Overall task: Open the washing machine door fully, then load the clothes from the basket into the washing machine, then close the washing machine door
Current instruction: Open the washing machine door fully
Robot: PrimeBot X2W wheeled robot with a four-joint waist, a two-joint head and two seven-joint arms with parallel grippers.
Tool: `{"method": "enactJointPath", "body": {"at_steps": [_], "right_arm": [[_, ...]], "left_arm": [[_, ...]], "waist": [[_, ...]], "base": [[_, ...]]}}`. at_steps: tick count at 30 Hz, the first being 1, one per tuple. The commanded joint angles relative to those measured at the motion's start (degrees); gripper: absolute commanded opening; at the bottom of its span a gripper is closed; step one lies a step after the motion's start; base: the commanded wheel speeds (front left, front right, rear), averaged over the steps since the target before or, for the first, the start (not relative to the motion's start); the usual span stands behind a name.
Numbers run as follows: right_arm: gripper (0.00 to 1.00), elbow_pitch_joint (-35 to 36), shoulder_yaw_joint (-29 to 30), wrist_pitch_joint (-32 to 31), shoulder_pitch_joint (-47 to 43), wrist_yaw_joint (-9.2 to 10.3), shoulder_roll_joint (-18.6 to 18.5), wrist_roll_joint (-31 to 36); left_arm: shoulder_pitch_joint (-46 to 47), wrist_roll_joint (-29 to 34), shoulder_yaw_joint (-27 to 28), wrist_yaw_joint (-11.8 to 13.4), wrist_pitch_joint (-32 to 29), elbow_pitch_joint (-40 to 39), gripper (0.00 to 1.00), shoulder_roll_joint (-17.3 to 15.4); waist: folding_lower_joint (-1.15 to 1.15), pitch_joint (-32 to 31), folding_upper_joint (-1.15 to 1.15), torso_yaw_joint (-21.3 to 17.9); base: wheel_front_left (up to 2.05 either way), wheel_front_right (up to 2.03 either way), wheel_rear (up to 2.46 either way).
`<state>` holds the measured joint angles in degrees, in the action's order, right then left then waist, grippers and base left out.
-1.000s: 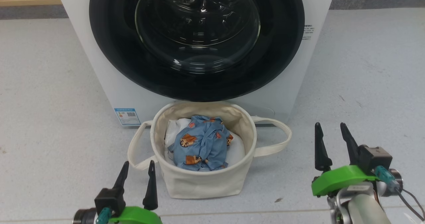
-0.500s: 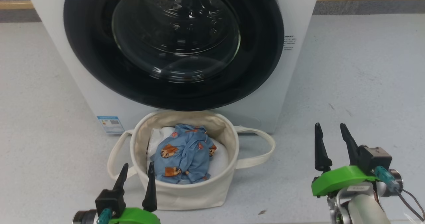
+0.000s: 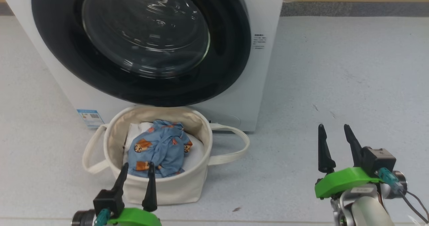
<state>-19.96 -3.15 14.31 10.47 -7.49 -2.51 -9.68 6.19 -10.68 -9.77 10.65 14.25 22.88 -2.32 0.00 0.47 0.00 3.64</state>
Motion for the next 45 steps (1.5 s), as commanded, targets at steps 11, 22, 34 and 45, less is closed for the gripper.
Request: {"method": "enactJointPath", "body": {"at_steps": [11,22,34,45], "right_arm": [[1.0,3.42,-3.39,0.69,2.0,0.0,-0.37,-1.46],[1.0,5.55,-4.0,0.69,1.28,0.0,-0.37,-1.58],[0.0,5.05,-3.85,0.69,1.8,0.0,-0.37,-4.54],[0.0,-7.25,-1.81,-4.48,14.5,0.0,-0.37,-41.96]], "left_arm": [[2.22,0.7,2.5,0.77,0.74,-2.67,1.0,-0.55],[2.04,-0.29,2.34,1.34,0.74,-3.19,1.0,-0.55],[2.24,-1.26,1.35,1.46,0.74,-3.08,1.0,-0.55],[5.32,-2.31,-1.69,2.69,0.74,-3.64,1.0,-0.55]], "waist": [[0.0,0.51,0.0,0.07],[0.0,0.53,0.0,0.3],[0.0,1.91,0.0,0.63],[0.0,9.4,0.0,2.09]], "base": [[0.62,0.69,-1.31],[0.04,0.04,-0.08],[0.0,0.0,0.0],[0.0,0.0,0.0]]}}
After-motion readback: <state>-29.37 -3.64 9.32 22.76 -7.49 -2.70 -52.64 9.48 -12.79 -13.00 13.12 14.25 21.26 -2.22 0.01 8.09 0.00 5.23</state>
